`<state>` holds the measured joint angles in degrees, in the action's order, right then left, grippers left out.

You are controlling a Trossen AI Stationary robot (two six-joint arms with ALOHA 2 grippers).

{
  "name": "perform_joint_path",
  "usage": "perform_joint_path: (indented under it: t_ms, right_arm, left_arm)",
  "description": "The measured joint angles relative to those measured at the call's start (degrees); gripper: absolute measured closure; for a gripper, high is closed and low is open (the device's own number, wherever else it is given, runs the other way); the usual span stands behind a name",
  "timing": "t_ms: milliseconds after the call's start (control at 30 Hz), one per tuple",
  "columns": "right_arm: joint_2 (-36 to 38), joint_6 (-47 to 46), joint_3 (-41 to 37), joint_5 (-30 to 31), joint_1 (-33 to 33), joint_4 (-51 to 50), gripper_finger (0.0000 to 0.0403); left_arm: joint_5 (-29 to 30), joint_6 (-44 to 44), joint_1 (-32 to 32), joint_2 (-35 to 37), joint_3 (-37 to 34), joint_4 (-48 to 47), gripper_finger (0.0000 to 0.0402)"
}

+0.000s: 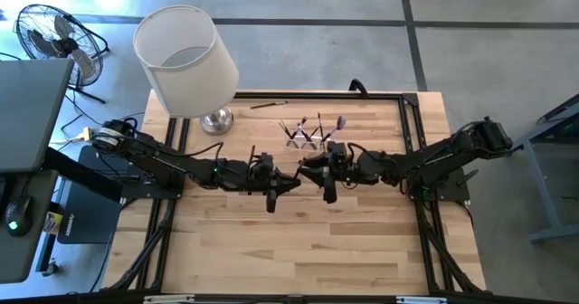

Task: Put items in baskets/containers
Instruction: Put the blush brush into the transparent organizer

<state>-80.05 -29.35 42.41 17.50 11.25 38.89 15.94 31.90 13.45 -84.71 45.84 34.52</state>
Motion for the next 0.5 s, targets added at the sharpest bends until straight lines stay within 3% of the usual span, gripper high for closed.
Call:
perform_joint_path:
  t_ms: [500]
  right_arm:
    - [-0.02, 1.34, -0.02, -1.43, -0.72, 2.93, 0.0268]
  left_arm:
    - [-1.65, -0.59, 0.0, -0.02, 0.0, 2.98, 0.0383]
